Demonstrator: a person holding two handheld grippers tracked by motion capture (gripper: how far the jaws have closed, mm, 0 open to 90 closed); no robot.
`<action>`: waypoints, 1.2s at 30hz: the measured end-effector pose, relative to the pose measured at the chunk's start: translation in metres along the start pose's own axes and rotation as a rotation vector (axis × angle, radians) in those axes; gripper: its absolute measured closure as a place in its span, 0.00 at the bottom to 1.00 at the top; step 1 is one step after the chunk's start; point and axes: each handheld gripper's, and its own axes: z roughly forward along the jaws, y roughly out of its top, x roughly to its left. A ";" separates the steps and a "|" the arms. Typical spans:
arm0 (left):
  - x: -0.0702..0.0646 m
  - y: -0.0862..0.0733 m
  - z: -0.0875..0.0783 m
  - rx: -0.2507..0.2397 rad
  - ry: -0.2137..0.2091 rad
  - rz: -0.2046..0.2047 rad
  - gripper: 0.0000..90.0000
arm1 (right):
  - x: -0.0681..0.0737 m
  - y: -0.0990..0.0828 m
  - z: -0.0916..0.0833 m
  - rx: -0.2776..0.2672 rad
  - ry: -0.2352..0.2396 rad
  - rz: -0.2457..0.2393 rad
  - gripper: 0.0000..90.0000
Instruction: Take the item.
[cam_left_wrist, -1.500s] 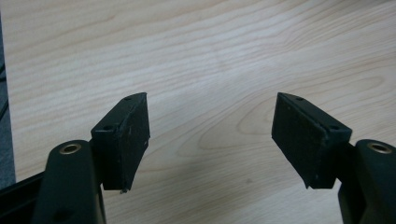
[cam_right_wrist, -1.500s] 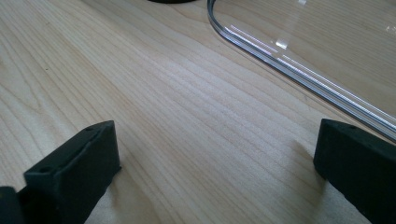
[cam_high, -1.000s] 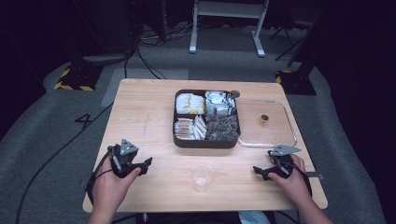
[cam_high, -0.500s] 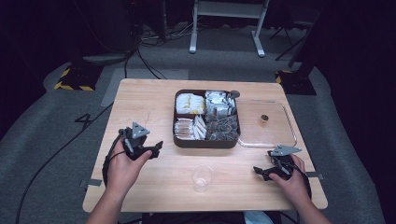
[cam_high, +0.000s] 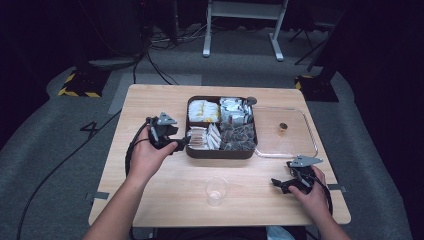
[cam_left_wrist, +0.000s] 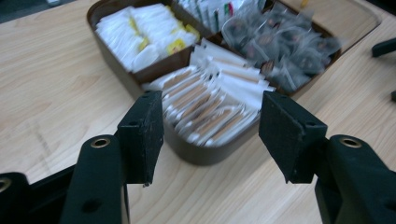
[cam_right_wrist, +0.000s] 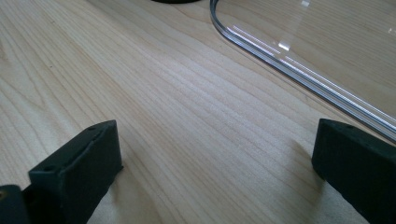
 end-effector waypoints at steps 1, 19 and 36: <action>0.001 0.004 0.003 -0.002 -0.005 -0.005 0.46 | 0.000 0.000 0.000 0.000 0.000 0.000 0.02; 0.025 0.049 0.066 -0.001 0.014 -0.018 0.45 | -0.001 0.000 0.000 -0.001 0.008 -0.008 0.02; 0.045 0.064 0.119 0.075 0.041 -0.005 0.49 | -0.001 0.000 0.000 -0.003 0.009 -0.011 0.03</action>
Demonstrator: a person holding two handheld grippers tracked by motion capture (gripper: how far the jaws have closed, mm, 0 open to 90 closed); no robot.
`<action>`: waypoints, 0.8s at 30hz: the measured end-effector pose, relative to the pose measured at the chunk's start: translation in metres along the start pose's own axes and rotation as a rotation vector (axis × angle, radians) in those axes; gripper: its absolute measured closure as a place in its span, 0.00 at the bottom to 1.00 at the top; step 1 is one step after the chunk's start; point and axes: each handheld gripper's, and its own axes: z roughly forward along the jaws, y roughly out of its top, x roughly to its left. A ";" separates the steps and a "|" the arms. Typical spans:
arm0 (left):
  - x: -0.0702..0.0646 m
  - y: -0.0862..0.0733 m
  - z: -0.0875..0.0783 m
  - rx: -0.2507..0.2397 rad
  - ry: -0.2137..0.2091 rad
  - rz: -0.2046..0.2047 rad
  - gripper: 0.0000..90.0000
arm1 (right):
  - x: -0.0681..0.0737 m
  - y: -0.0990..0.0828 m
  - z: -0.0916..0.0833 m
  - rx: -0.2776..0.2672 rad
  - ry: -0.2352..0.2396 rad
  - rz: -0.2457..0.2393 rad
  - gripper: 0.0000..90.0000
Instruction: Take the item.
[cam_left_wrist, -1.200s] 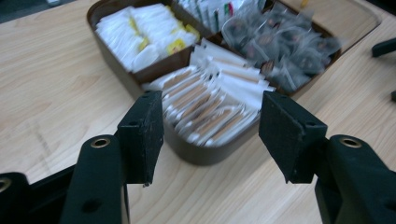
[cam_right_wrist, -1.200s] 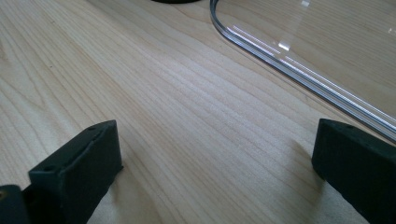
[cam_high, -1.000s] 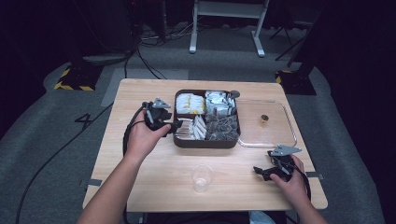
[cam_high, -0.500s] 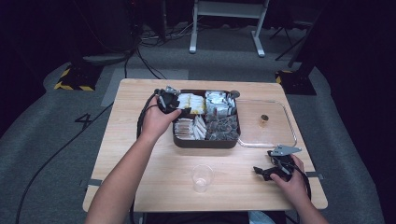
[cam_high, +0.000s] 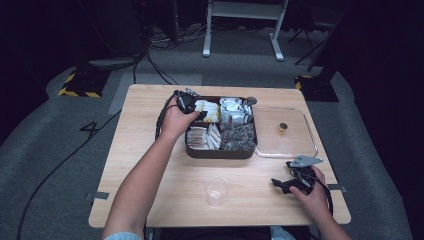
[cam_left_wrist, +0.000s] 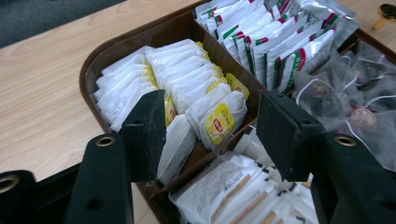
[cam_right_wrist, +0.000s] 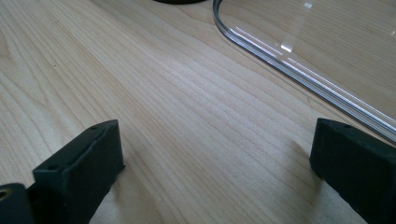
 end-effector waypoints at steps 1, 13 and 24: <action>0.000 0.001 0.004 0.001 0.002 -0.004 0.49 | 0.000 0.000 0.000 0.000 0.000 0.000 0.03; 0.000 0.000 0.043 0.050 -0.019 0.028 0.50 | 0.001 0.001 0.001 -0.001 -0.006 0.006 0.03; 0.001 -0.003 0.057 0.107 -0.021 0.020 0.67 | 0.001 0.001 0.001 -0.001 -0.006 0.006 0.03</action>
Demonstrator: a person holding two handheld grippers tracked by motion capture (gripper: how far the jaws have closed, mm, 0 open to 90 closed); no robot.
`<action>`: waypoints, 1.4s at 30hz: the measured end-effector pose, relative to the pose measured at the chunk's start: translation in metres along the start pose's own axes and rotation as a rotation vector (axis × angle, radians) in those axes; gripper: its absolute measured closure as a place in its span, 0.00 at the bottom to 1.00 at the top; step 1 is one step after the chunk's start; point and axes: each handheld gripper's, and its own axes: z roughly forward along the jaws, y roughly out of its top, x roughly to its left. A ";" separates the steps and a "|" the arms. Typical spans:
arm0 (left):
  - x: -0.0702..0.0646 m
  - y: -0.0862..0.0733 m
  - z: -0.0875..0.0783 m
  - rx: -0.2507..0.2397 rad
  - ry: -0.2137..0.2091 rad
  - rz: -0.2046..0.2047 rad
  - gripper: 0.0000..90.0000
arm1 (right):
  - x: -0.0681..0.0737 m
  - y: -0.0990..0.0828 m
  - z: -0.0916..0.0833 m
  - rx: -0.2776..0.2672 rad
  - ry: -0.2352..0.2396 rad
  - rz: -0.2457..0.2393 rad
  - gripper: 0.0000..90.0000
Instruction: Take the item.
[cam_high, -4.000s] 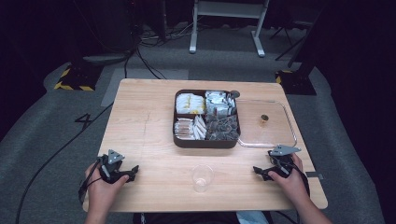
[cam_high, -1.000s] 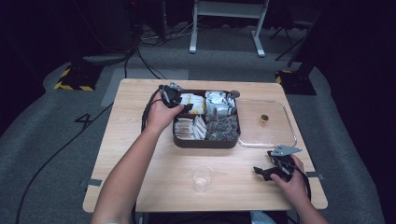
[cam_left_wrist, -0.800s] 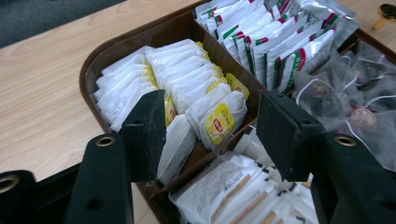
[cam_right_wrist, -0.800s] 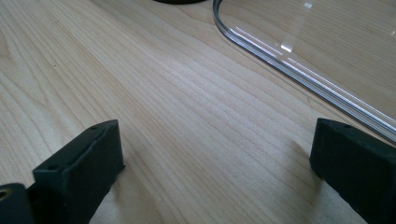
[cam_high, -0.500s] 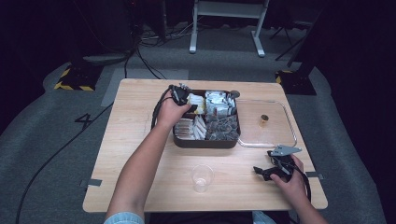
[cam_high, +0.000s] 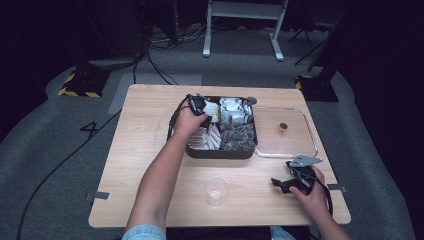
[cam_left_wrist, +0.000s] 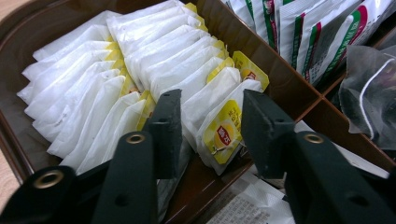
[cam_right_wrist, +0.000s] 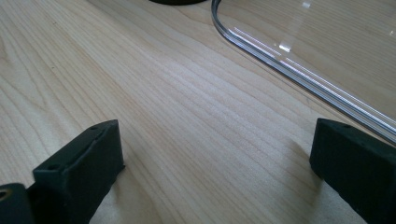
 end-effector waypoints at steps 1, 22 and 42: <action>0.000 0.000 0.000 0.001 0.000 -0.001 0.68 | 0.000 0.000 0.000 0.000 0.000 -0.001 0.03; -0.005 0.002 -0.012 -0.019 -0.021 0.107 1.00 | 0.000 0.000 0.000 0.000 0.000 0.001 0.03; -0.023 0.011 -0.054 -0.125 -0.036 0.182 1.00 | 0.001 0.000 0.000 0.001 -0.009 0.008 0.03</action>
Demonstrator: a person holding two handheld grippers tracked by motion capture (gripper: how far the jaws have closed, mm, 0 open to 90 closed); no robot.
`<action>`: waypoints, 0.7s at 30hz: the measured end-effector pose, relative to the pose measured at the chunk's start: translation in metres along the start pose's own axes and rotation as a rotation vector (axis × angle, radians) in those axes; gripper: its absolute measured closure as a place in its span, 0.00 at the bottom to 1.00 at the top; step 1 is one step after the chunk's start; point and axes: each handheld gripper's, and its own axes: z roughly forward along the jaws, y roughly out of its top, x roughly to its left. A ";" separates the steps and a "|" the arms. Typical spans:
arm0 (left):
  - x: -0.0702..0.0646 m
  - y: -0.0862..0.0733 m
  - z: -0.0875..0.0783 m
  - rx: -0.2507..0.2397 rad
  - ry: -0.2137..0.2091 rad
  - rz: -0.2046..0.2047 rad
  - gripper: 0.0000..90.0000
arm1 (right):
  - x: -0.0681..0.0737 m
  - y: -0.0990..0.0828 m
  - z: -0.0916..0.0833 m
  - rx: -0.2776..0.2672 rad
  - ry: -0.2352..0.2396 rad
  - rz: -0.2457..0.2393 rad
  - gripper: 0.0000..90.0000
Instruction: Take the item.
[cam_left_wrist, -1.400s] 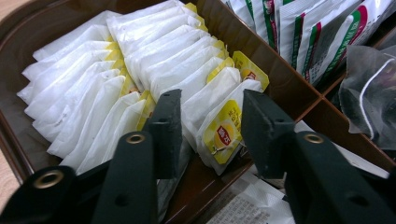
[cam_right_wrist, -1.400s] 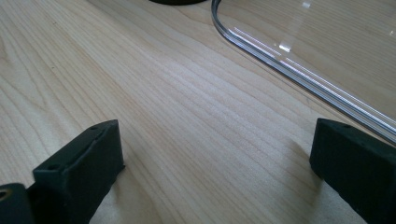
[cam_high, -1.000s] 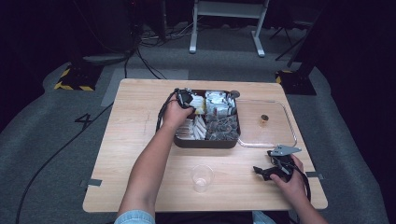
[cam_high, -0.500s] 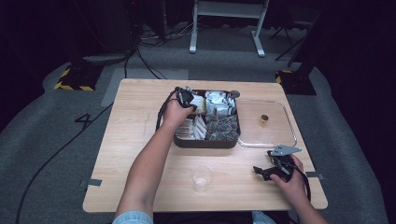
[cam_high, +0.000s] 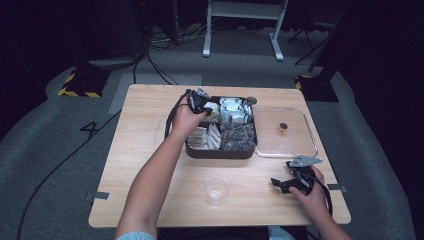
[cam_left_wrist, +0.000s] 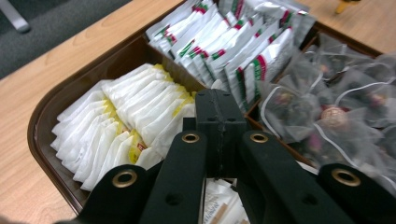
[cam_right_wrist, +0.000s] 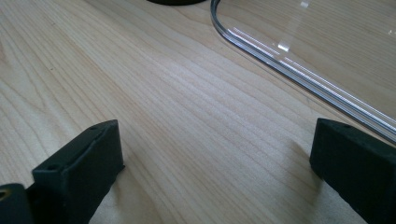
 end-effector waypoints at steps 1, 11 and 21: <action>-0.002 0.001 -0.003 -0.008 0.001 0.000 1.00 | 0.000 0.000 0.000 0.000 -0.002 0.000 0.03; -0.022 0.000 -0.036 -0.043 -0.031 -0.017 1.00 | 0.000 0.000 0.000 0.000 -0.002 0.000 0.03; -0.042 -0.011 -0.070 -0.101 -0.084 -0.010 1.00 | 0.000 0.000 0.000 0.000 -0.002 0.000 0.03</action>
